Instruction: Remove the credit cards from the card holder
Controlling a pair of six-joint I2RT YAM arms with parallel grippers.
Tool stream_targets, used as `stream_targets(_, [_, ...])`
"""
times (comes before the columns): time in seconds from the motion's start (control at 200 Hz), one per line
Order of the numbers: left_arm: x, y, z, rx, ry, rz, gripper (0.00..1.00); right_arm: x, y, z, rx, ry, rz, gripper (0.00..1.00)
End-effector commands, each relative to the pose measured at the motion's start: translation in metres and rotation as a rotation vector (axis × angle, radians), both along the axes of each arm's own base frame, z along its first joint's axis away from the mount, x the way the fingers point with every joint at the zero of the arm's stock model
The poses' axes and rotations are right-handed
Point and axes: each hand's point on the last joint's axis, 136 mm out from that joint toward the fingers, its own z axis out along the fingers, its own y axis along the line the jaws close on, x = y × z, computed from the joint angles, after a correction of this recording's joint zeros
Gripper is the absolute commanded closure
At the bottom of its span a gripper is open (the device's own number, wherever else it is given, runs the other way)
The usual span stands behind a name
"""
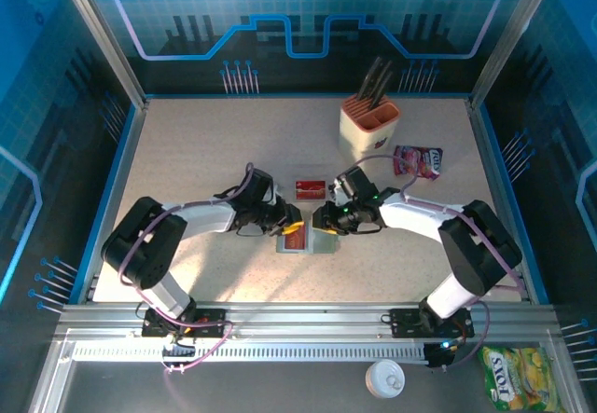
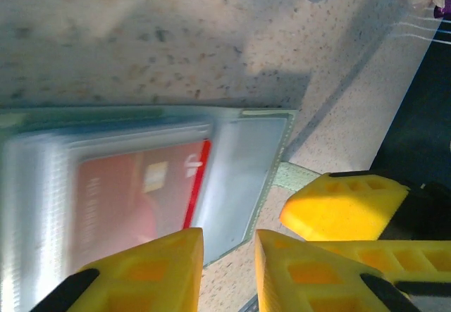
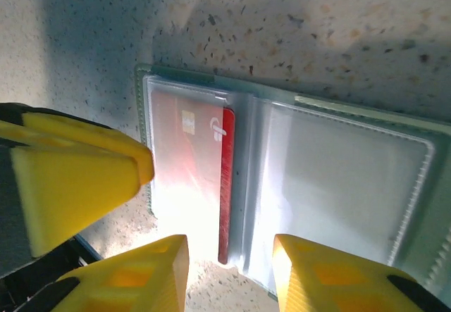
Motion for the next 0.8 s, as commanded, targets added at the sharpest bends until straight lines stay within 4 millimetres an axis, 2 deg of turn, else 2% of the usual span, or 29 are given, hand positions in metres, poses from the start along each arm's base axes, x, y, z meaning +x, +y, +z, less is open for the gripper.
stream_targets(0.0, [-0.008, 0.014, 0.0, 0.007, -0.009, 0.003, 0.74, 0.007, 0.021, 0.006, 0.021, -0.019, 0.015, 0.62])
stream_targets(0.115, [-0.013, 0.022, -0.003, 0.024, -0.011, 0.017, 0.74, 0.005, 0.03, 0.002, 0.018, -0.007, 0.034, 0.62])
stream_targets(0.35, [-0.018, 0.022, -0.015, 0.022, 0.016, 0.011, 0.83, 0.003, 0.038, -0.004, 0.017, 0.007, 0.049, 0.62])
stream_targets(0.795, [-0.03, 0.026, -0.036, 0.036, 0.088, 0.011, 0.86, 0.003, 0.044, -0.009, 0.047, 0.02, 0.057, 0.63])
